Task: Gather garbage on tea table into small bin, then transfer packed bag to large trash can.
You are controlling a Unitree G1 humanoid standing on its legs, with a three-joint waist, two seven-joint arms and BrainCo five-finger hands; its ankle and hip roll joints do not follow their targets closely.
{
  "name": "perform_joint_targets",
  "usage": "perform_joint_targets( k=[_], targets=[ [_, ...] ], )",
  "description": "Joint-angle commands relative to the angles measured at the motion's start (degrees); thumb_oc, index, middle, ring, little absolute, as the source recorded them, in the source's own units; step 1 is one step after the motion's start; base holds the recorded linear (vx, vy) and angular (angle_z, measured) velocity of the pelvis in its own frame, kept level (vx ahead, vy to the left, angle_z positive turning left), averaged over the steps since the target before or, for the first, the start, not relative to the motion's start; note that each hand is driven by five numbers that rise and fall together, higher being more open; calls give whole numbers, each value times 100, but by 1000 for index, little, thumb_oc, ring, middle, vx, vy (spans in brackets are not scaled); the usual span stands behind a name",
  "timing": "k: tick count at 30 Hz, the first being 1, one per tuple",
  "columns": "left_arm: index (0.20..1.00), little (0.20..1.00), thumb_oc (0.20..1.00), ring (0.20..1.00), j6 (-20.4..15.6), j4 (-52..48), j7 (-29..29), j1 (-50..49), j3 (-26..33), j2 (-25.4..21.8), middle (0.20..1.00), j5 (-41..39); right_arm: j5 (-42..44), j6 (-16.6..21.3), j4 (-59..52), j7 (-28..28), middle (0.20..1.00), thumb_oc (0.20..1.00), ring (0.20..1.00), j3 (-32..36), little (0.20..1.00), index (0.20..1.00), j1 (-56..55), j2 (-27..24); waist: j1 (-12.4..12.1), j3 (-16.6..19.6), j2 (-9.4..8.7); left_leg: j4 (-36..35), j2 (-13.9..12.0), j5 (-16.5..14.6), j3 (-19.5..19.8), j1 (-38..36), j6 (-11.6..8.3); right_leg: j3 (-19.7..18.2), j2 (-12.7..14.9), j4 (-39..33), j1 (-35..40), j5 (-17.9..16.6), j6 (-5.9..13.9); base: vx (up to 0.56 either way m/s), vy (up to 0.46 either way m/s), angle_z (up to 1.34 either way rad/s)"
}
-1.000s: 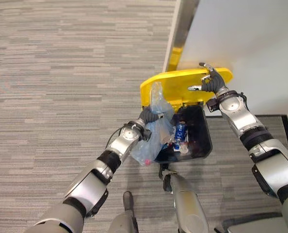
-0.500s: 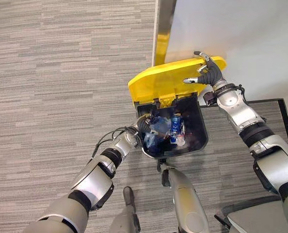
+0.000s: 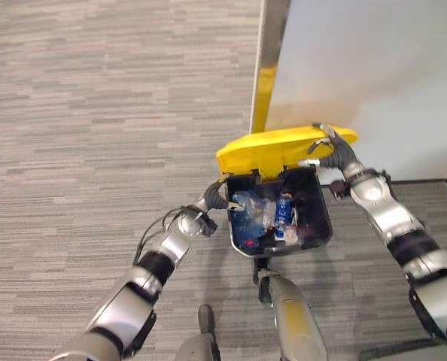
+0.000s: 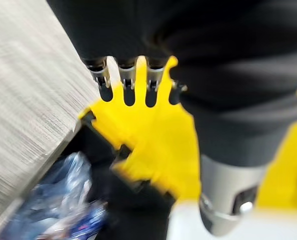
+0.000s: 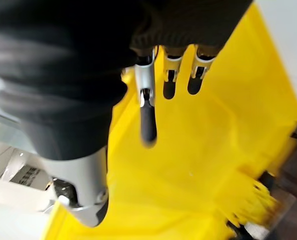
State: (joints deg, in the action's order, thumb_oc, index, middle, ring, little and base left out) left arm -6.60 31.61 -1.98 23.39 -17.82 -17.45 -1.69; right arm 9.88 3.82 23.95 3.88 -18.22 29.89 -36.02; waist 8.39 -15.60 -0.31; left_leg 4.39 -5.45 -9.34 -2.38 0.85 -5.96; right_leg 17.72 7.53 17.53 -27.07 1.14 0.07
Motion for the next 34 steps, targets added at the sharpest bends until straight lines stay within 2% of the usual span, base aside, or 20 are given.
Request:
perform_joint_targets(
  k=[1,3,4,6,7,9,10,11,12,13,14,15,16,17,18,20,22,23,25,34],
  targets=[
    [1000,1000,1000,1000,-267,-63,138,-709,13,-651,1000,-571,-328,156,142,-140,1000,1000,1000,171,1000,1000,-386,99,-132,325,-308,249,-35,-1326,62,-1373,154,-565,411,-1543,-223,-1530,1080,-87,63,-12],
    [1000,1000,1000,1000,-236,-135,263,-1669,749,-868,1000,-666,-497,142,-209,-272,1000,1000,1000,729,1000,1000,-1224,252,-299,264,-481,734,209,-1537,104,-1400,289,-560,494,-1792,195,-1538,1172,-165,110,-9],
    [1000,1000,1000,1000,-234,-140,263,-1673,750,-874,1000,-666,-499,139,-216,-273,1000,1000,1000,732,1000,1000,-1230,258,-288,268,-515,726,242,-1514,119,-1392,293,-569,527,-1800,190,-1551,1173,-231,135,-9],
    [1000,1000,1000,1000,-182,-23,333,-2114,1195,-906,1000,-697,-618,133,-391,-302,1000,1000,1000,1044,1000,1000,-1683,354,-369,207,-557,878,397,-1546,109,-1335,385,-459,542,-1943,364,-1461,1220,-262,141,-14],
    [1000,1000,1000,1000,-172,172,319,-2394,1504,-900,1000,-677,-666,134,-509,-328,1000,1000,1000,1293,1000,1000,-2056,427,-388,201,-605,817,557,-1420,75,-1333,432,-303,589,-1994,393,-1363,1242,-371,214,-20],
    [1000,1000,1000,1000,-146,293,266,-2657,1851,-900,1000,-740,-793,113,-606,-363,1000,1000,1000,1449,1000,1000,-2334,500,-355,141,-566,685,622,-1240,-42,-1357,521,-250,638,-1761,307,-1394,1285,-369,203,-19],
    [1000,1000,1000,1000,-131,304,245,-2822,2004,-927,1000,-692,-877,120,-738,-418,1000,1000,1000,1585,1000,1000,-2619,496,-344,96,-521,525,686,-923,-41,-1205,598,-388,602,-1251,332,-1108,1263,-374,176,-20],
    [1000,1000,1000,1000,-106,312,270,-3000,2137,-914,1000,-698,-891,82,-774,-453,1000,1000,1000,1747,1000,1000,-2900,560,-368,105,-489,518,737,-848,-26,-1074,666,-476,575,-990,436,-1017,1192,-472,200,-24],
    [1000,1000,1000,1000,-59,342,274,-3110,2191,-909,1000,-690,-919,103,-843,-475,1000,1000,1000,1841,1000,1000,-3127,619,-387,155,-476,414,824,-629,12,-910,764,-698,535,-425,485,-914,1085,-247,98,-24],
    [1000,1000,1000,1000,-59,342,274,-3111,2190,-909,1000,-690,-919,102,-844,-475,1000,1000,1000,1841,1000,1000,-3128,620,-387,160,-481,412,829,-626,11,-905,765,-702,539,-420,475,-912,1085,-333,128,-22],
    [1000,1000,1000,1000,-17,422,299,-3385,2384,-843,1000,-644,-967,92,-746,-502,1000,1000,1000,2112,1000,1000,-3618,765,-409,272,-336,20,767,-323,-33,-726,852,-1021,358,529,750,-534,928,-201,79,-19],
    [1000,1000,1000,1000,-16,419,299,-3389,2383,-846,1000,-644,-968,90,-752,-503,1000,1000,1000,2115,1000,1000,-3626,769,-415,294,-351,4,782,-296,-39,-706,853,-1033,368,520,723,-551,926,-407,85,-18],
    [1000,1000,1000,1000,51,453,311,-3487,2500,-872,1000,-544,-1077,47,-521,-540,1000,1000,1000,2182,1000,1000,-3926,906,-445,437,-229,-233,705,40,6,-480,883,-1241,96,1208,1034,-160,881,-248,-15,-8],
    [1000,1000,1000,1000,77,442,281,-3546,2516,-872,1000,-561,-1145,41,-418,-468,1000,1000,1000,2191,1000,1000,-3928,902,-510,479,-250,-262,699,86,-30,-424,854,-1240,58,1125,1298,-9,845,-245,-14,3],
    [1000,1000,1000,1000,78,441,281,-3546,2517,-873,1000,-561,-1145,43,-415,-467,1000,1000,1000,2191,1000,1000,-3925,904,-512,489,-243,-267,690,101,-32,-409,852,-1237,47,1092,1295,-38,841,-120,-90,-7],
    [1000,1000,1000,1000,59,424,292,-3551,2490,-853,1000,-487,-1054,-3,-70,-458,1000,1000,1000,2125,1000,1000,-3834,965,-695,699,-367,-447,713,235,-112,-220,765,-1128,-76,96,2003,405,751,-134,-167,-34],
    [1000,1000,1000,1000,44,413,266,-3581,2510,-814,1000,-528,-1007,13,48,-446,1000,1000,1000,2089,1000,1000,-3752,979,-739,737,-393,-426,686,301,-199,-128,727,-1142,-151,-269,2125,354,747,-104,-128,-42],
    [1000,1000,1000,1000,25,383,240,-3590,2491,-792,1000,-630,-893,-3,170,-442,1000,1000,1000,2027,1000,1000,-3651,941,-763,783,-402,-437,592,470,-299,30,621,-1276,-319,-945,2296,294,738,-105,-139,-50],
    [1000,1000,1000,1000,17,404,282,-3619,2473,-796,1000,-621,-823,6,158,-446,1000,1000,1000,2084,1000,1000,-3679,854,-768,853,-402,-560,554,551,-366,33,560,-1296,-367,-1371,2444,219,698,-79,-133,-86],
    [1000,1000,1000,1000,44,592,404,-3604,2331,-761,1000,-614,-610,-6,801,-384,1000,1000,1000,2057,1000,1000,-3569,751,-707,947,-340,-701,454,728,-388,-89,414,-1239,-470,-2000,2819,57,612,-6,-55,-10]
  ],
)
